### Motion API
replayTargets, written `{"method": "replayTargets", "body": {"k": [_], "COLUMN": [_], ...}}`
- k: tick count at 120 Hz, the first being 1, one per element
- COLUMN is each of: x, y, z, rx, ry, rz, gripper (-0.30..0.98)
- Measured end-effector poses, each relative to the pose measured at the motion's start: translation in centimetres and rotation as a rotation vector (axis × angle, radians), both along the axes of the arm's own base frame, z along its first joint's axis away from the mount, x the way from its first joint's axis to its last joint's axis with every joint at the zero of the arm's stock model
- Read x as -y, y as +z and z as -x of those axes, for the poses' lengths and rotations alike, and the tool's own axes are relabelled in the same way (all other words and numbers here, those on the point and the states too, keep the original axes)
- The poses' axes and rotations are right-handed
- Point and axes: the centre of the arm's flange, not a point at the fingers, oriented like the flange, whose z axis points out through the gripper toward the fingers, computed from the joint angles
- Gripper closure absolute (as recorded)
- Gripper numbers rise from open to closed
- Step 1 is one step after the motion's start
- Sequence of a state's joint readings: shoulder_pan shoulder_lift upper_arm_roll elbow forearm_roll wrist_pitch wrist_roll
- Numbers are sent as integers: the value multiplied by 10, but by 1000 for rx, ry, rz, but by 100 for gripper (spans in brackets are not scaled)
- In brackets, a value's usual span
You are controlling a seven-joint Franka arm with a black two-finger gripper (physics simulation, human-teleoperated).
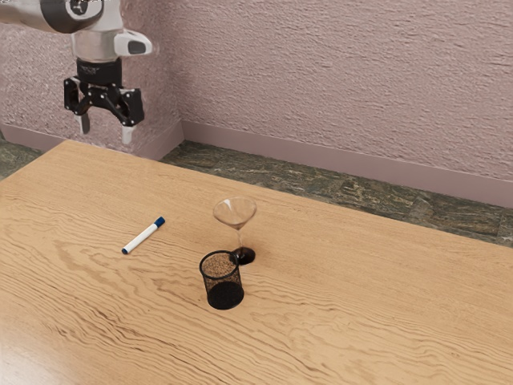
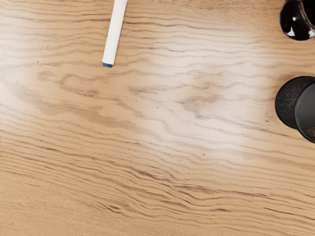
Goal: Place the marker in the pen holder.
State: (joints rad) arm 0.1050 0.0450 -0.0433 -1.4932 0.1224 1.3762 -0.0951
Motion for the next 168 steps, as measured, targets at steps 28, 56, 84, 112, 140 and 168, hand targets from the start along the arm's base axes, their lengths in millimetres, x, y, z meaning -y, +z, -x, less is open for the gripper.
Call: {"method": "replayTargets", "body": {"k": [28, 56, 84, 112, 140, 168], "x": [-56, -59, -125, -163, -154, -152], "y": [-67, -201, -298, -348, -374, -378], "z": [8, -22, -84, -124, -130, -140], "rx": [21, -76, -67, -24, -26, 1], "ry": [78, 68, 129, 102, 28, -25], "rz": [-2, 14, 44, 77, 108, 115], "gripper": [0, 0, 0, 0, 0, 1]}}
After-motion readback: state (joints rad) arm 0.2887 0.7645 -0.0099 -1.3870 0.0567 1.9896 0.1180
